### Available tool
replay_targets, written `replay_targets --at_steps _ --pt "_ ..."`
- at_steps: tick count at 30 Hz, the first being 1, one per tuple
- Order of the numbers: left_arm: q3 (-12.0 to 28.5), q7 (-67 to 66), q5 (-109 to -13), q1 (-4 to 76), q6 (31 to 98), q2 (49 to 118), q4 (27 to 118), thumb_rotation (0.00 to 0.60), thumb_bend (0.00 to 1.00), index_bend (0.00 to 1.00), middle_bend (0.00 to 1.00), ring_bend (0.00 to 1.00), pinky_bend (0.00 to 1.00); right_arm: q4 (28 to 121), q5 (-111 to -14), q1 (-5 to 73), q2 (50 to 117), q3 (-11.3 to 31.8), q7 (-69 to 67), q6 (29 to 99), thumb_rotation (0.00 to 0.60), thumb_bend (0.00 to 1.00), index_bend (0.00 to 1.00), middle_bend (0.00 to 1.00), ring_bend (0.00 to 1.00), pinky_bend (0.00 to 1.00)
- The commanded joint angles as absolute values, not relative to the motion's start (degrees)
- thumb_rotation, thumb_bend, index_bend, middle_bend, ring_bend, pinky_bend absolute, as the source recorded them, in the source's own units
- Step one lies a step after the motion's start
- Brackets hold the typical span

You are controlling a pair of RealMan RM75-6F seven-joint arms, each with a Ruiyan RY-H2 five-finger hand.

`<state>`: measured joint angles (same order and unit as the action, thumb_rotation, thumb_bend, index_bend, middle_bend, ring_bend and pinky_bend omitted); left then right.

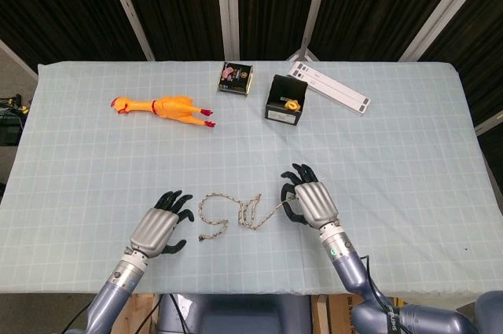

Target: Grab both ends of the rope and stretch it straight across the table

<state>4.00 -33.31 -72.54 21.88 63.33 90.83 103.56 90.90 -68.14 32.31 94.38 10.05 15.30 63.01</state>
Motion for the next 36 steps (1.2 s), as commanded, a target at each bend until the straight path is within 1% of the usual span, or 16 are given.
replay_targets --at_steps 1,15,28,36 --pt "4.0 -34.6 -71.2 22.7 63.3 92.5 103.0 0.600 0.36 0.40 0.09 0.00 0.00 90.8 -68.1 32.3 94.3 10.1 15.2 63.1 0.600 0.52 0.56 0.24 0.01 0.00" --pt "4.2 -37.6 -66.7 24.8 64.5 98.3 100.2 0.600 0.37 0.43 0.09 0.00 0.00 89.9 -67.7 32.2 94.6 10.2 14.5 63.1 0.600 0.52 0.56 0.24 0.01 0.00" --pt "4.2 -37.2 -62.7 25.6 65.2 102.1 98.1 0.600 0.42 0.46 0.11 0.00 0.00 90.0 -67.7 32.2 94.3 10.2 14.5 63.1 0.600 0.52 0.56 0.24 0.01 0.00" --pt "3.7 -37.0 -61.7 26.0 65.7 103.3 96.7 0.600 0.44 0.48 0.11 0.00 0.00 89.8 -67.8 32.3 94.4 10.2 14.5 63.1 0.600 0.52 0.56 0.24 0.01 0.00"
